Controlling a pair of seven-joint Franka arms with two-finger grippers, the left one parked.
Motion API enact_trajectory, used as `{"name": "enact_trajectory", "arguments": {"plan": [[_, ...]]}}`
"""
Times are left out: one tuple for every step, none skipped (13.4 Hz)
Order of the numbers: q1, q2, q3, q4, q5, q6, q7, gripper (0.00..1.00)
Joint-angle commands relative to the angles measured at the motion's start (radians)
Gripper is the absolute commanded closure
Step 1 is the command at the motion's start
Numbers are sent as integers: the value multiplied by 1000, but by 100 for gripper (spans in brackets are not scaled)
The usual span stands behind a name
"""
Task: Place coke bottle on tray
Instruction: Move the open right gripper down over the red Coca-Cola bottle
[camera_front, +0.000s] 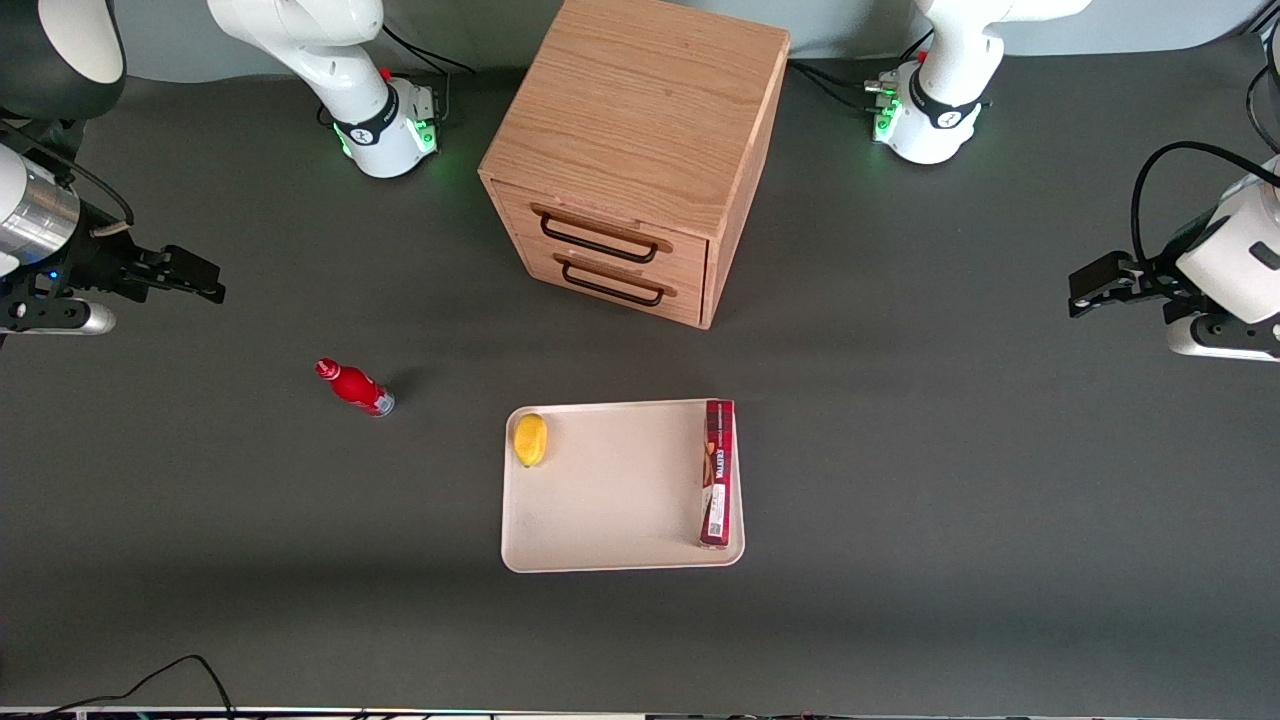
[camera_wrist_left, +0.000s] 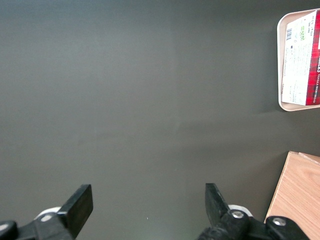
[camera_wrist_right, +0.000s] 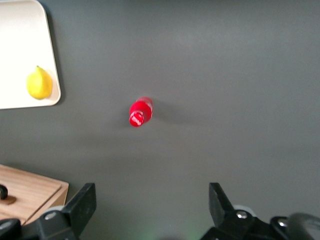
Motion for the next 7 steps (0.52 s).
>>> {"name": "enact_trajectory", "arguments": {"plan": [[-21,-2,5,5,11,-52,-30,0],[-23,-4,6,-50,25,-35,-36,0],[-24,-27,6,-137,48,29,-53,0],[-24,-45,8,-211,49,103,-73,0],[-24,-47,9,-265,49,163,-73,0],[-24,-47,12,-303,48,219,-73,0],[-24,-47,12,-346,48,276,-73,0]]}}
